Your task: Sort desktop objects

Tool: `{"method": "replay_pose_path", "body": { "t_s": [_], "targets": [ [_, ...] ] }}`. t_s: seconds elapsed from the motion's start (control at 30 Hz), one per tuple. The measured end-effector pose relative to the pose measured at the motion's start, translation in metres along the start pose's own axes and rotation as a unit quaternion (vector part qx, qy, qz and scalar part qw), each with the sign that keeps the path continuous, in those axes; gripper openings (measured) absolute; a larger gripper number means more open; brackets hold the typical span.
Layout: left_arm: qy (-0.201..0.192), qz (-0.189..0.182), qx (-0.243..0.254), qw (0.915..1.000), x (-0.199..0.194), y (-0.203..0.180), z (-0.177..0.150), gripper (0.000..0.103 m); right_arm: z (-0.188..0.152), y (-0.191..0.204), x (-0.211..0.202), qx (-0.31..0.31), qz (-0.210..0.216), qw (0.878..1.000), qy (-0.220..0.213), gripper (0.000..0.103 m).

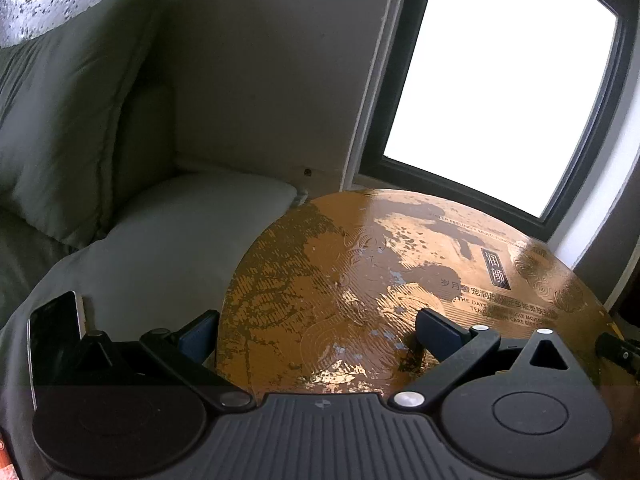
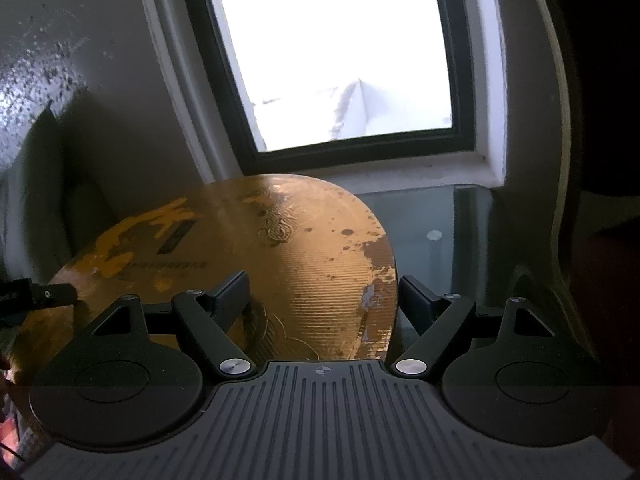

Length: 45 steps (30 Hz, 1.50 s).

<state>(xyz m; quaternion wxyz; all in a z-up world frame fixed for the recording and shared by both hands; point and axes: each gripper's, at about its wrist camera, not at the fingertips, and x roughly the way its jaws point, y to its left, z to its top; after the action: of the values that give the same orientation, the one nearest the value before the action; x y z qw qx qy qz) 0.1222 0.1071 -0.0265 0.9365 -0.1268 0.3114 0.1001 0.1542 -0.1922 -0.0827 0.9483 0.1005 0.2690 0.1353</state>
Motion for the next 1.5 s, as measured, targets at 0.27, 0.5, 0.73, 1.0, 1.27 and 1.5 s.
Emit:
{"method": "replay_pose_path", "body": {
  "t_s": [0.27, 0.5, 0.73, 1.0, 1.27, 1.5],
  "targets": [
    [-0.012, 0.002, 0.010, 0.9999, -0.016, -0.005, -0.010, 0.101, -0.011, -0.009, -0.018, 0.015, -0.002, 1.000, -0.001, 0.083],
    [-0.021, 0.009, 0.003, 0.9997, -0.023, -0.001, -0.020, 0.101, -0.014, -0.009, -0.021, 0.012, 0.003, 1.000, 0.003, 0.083],
    [-0.010, -0.003, -0.010, 0.9999, -0.014, 0.010, -0.016, 0.103, -0.011, -0.004, -0.018, -0.001, 0.000, 1.000, 0.010, 0.083],
    [0.004, 0.003, -0.019, 0.9998, -0.009, 0.008, -0.014, 0.103, -0.006, -0.001, -0.012, -0.009, -0.007, 1.000, 0.020, 0.084],
    [-0.016, 0.002, -0.012, 0.9998, -0.028, 0.007, -0.002, 0.102, -0.001, 0.005, -0.012, -0.005, -0.025, 0.999, 0.029, 0.084],
    [0.026, 0.080, 0.026, 0.9961, -0.071, 0.008, 0.019, 0.102, 0.024, 0.024, -0.064, -0.034, -0.024, 0.999, -0.027, 0.088]
  ]
}}
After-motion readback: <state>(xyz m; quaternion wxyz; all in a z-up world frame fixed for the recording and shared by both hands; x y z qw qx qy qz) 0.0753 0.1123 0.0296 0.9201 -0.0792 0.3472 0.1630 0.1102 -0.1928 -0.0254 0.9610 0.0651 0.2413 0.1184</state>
